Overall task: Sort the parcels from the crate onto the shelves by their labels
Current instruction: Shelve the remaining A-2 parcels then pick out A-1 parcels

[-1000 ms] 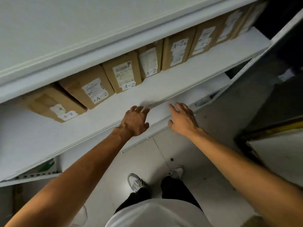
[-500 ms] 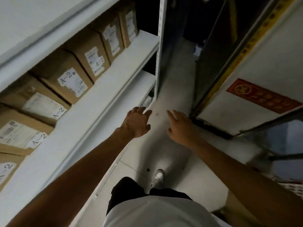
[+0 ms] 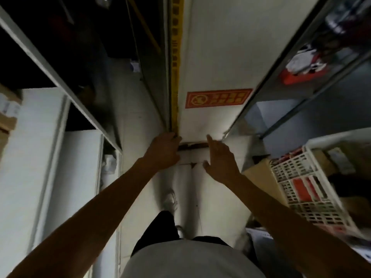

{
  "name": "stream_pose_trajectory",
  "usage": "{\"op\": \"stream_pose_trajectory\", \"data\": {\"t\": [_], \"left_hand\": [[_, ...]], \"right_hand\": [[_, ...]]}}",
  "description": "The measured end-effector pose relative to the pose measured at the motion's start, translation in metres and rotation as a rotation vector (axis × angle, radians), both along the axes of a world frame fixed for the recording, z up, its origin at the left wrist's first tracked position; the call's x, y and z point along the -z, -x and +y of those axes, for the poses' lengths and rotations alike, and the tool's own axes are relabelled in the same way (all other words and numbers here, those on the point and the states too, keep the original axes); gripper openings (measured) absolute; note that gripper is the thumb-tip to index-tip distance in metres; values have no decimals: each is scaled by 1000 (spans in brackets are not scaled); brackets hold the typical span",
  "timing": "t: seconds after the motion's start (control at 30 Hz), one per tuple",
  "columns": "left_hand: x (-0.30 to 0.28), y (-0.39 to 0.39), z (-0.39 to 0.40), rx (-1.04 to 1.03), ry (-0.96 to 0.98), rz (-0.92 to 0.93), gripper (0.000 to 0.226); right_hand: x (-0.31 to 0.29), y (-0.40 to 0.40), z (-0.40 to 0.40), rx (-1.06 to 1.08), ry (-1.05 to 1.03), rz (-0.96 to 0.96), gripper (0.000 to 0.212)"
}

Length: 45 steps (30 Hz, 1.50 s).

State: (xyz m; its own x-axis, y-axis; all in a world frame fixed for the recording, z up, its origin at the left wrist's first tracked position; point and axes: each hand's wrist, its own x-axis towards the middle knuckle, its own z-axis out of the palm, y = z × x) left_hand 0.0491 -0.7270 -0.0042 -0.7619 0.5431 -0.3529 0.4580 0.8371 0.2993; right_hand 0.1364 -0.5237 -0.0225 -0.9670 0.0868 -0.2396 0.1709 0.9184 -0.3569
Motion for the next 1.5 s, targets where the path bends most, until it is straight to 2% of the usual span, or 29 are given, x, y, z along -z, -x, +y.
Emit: {"op": "stream_pose_trajectory", "data": {"t": [0.13, 0.23, 0.4, 0.7, 0.87, 1.07, 1.17, 1.27, 1.5], "left_hand": [[0, 46, 50, 124, -12, 10, 66], [-6, 68, 88, 269, -4, 62, 69], [-18, 80, 170, 474, 28, 56, 62], [-11, 43, 365, 820, 65, 99, 68], [-11, 3, 475, 1043, 12, 130, 65], [-16, -32, 559, 1129, 27, 108, 68], [-18, -38, 590, 1185, 21, 118, 69], [-15, -36, 619, 1212, -3, 120, 68], [-8, -26, 693, 1287, 3, 76, 68]], "right_hand": [[-4, 16, 31, 346, 132, 11, 89], [-5, 19, 53, 435, 113, 19, 84], [-3, 4, 103, 591, -1, -50, 72], [5, -62, 228, 975, 73, -100, 66], [5, -106, 306, 1191, 117, -68, 64], [-2, -134, 377, 1317, 140, -44, 57], [-5, -144, 405, 1345, 168, -51, 73], [-7, -149, 428, 1398, 238, 2, 70], [7, -144, 478, 1491, 241, 30, 64]]}}
